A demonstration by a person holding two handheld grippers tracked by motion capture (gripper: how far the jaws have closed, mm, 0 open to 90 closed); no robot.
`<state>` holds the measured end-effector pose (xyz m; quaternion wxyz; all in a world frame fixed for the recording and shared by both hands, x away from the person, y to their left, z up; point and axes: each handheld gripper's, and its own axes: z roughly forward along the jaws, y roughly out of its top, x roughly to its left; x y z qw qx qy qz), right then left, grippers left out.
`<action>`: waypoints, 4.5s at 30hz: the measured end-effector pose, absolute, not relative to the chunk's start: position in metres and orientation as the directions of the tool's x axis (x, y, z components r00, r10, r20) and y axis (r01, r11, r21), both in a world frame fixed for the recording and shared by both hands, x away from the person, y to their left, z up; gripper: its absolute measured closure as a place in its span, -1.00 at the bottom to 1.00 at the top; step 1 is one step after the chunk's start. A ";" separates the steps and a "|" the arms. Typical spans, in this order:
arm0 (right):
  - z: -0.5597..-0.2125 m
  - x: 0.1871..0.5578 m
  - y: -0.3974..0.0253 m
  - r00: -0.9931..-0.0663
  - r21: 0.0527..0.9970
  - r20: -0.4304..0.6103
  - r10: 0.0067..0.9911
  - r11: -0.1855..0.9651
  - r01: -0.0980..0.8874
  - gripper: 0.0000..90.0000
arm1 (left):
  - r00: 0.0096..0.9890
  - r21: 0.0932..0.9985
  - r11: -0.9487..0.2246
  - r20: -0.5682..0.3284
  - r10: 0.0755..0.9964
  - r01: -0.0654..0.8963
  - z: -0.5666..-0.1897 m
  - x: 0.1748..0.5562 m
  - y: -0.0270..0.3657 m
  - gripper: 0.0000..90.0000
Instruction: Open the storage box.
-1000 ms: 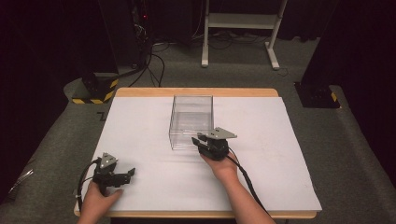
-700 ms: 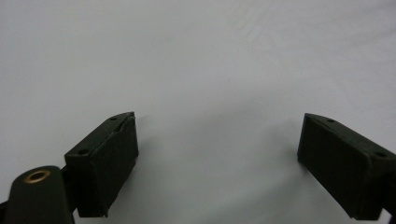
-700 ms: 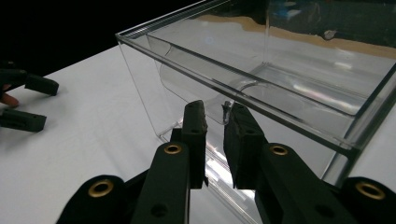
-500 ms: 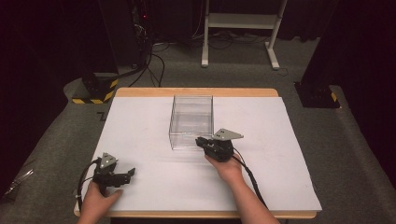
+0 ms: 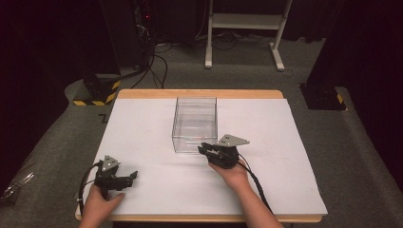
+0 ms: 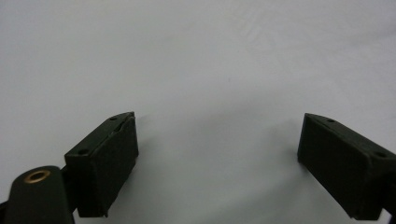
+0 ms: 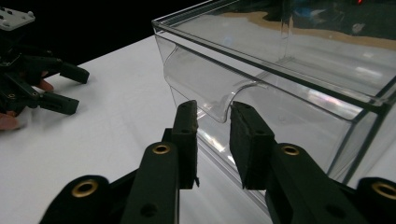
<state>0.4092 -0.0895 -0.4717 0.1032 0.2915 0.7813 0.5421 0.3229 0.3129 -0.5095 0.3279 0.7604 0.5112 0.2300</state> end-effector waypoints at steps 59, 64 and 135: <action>-0.470 0.363 -0.098 -0.863 0.911 0.152 0.483 0.270 0.312 0.85 | 0.372 0.733 -0.264 0.015 0.928 0.627 -0.509 0.323 0.313 -0.72; -0.470 0.356 -0.098 -0.865 0.910 0.148 0.479 0.277 0.309 0.85 | 0.371 0.734 -0.262 0.014 0.928 0.627 -0.509 0.323 0.313 -0.72; -0.466 0.291 -0.123 -0.896 0.920 0.119 0.427 0.293 0.261 0.74 | 0.370 0.736 -0.260 0.013 0.929 0.625 -0.510 0.323 0.313 -0.72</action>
